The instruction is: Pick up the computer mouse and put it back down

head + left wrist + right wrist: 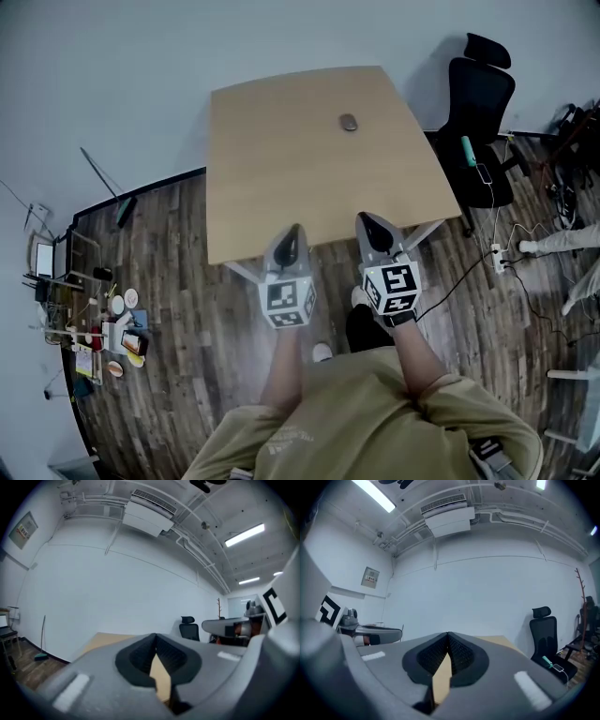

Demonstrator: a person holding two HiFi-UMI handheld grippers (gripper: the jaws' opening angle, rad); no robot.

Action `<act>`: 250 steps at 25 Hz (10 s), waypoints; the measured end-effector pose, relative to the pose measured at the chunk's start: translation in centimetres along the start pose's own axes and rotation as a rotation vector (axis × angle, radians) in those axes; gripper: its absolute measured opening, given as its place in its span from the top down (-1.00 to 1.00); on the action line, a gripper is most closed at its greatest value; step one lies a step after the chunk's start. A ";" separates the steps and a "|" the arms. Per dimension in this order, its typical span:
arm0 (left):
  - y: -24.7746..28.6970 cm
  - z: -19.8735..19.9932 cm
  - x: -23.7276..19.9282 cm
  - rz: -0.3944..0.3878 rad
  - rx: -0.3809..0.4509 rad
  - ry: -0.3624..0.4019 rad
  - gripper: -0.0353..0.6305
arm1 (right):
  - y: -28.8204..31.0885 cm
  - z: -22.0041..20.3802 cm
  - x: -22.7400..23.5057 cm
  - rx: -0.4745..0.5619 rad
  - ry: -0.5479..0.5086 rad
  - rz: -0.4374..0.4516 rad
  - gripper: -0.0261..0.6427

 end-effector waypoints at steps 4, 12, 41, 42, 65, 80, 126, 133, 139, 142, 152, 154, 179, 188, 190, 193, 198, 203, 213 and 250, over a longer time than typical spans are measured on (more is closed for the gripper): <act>5.6 1.4 -0.7 0.022 0.014 -0.021 0.89 | 4.8 1.5 4.2 0.037 0.038 0.036 0.90; 18.1 6.2 0.8 0.052 0.037 0.001 0.89 | 13.4 5.8 14.6 0.073 0.061 0.072 0.90; 44.1 1.0 -3.0 -0.005 -0.199 -0.018 0.89 | 35.7 -4.9 30.2 -0.275 0.115 0.015 0.85; 45.1 0.7 -3.6 -0.011 -0.210 -0.021 0.89 | 36.9 -5.5 30.6 -0.297 0.121 0.006 0.85; 57.8 -9.7 -13.0 -0.059 -0.424 -0.165 0.89 | 59.0 -20.6 35.8 -0.676 0.174 -0.092 0.26; 58.0 -11.9 -15.4 -0.047 -0.469 -0.190 0.89 | 64.6 -23.3 38.0 -0.743 0.181 -0.196 -0.33; 41.8 8.2 -2.6 -0.014 -0.001 -0.010 0.89 | 30.1 6.1 31.5 0.098 0.089 -0.144 0.00; 37.5 8.7 0.7 -0.021 0.028 0.028 0.89 | 24.8 6.8 29.5 0.145 0.066 -0.117 0.00; 33.6 8.1 2.4 0.010 0.013 -0.002 0.89 | 21.2 6.4 27.5 0.158 0.050 -0.073 0.00; 31.5 7.7 2.7 0.045 0.043 0.002 0.89 | 20.1 5.9 26.6 0.155 0.056 -0.044 0.00; 26.2 5.0 1.3 0.168 0.026 -0.009 0.89 | 19.6 3.4 21.6 0.117 0.074 0.098 0.00; 25.7 5.2 0.1 0.190 0.030 -0.013 0.89 | 20.5 3.5 20.4 0.111 0.066 0.124 0.00; 21.0 2.2 -25.0 0.471 -0.045 -0.155 0.89 | 40.5 -0.7 -1.3 -0.162 -0.018 0.434 0.00; 18.7 -1.2 -32.2 0.557 -0.088 -0.232 0.89 | 45.3 -5.8 -8.8 -0.311 -0.149 0.633 0.00; 18.0 -2.2 -33.7 0.579 -0.096 -0.252 0.89 | 46.4 -7.1 -10.6 -0.336 -0.179 0.689 0.00; 16.9 -3.6 -35.5 0.609 -0.118 -0.279 0.89 | 47.6 -9.2 -13.5 -0.362 -0.245 0.831 0.00; 14.7 -5.9 -38.1 0.656 -0.147 -0.312 0.89 | 48.9 -13.5 -18.1 -0.399 -0.435 1.096 0.00; 11.6 -8.5 -40.8 0.718 -0.152 -0.367 0.89 | 48.9 -17.4 -22.3 -0.455 -0.570 1.229 0.00; 9.1 -11.8 -42.5 0.759 -0.175 -0.439 0.89 | 49.2 -22.9 -25.9 -0.577 -0.684 1.261 0.00; 27.1 -0.5 -25.0 0.225 -0.142 -0.150 0.89 | 41.6 -4.2 4.0 -0.251 -0.136 0.416 0.54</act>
Point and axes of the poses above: the fingertips, and each gripper's own axes: y forward along the fingers, x to its right, z out of its top, the point moved 6 cm from there along -y, backward along the fingers, and after that the axes turned 6 degrees about -x, right-handed, at the moved point
